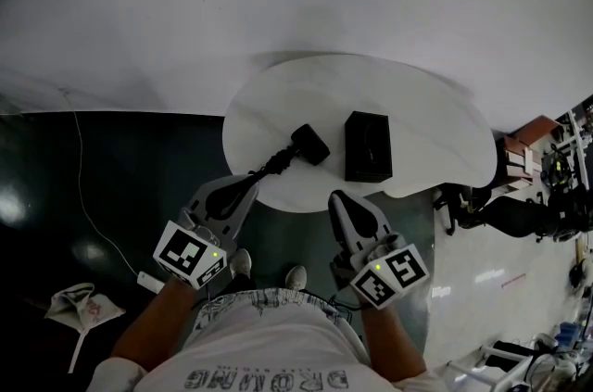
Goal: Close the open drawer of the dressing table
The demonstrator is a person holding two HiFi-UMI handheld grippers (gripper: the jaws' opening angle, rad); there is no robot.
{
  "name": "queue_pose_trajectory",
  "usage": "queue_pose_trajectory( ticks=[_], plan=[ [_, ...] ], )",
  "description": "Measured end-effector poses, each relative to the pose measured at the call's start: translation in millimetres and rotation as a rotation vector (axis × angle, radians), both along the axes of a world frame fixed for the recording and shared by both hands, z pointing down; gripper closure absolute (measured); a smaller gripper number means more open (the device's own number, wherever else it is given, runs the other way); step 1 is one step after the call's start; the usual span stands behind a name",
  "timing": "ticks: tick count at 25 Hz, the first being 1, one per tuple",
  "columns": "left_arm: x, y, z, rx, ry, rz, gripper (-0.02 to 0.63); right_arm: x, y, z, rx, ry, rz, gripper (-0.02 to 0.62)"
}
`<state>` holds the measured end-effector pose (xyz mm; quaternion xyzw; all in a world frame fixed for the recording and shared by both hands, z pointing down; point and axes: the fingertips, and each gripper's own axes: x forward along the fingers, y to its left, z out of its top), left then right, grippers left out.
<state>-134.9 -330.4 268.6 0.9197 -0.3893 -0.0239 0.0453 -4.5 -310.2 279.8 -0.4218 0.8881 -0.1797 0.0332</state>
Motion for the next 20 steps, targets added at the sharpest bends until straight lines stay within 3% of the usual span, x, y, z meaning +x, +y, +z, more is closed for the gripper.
queue_pose_trajectory(
  ticks=[20],
  plan=[
    [34, 14, 7, -0.011, -0.038, 0.026, 0.584, 20, 12, 10, -0.005, -0.02, -0.016, 0.589]
  ],
)
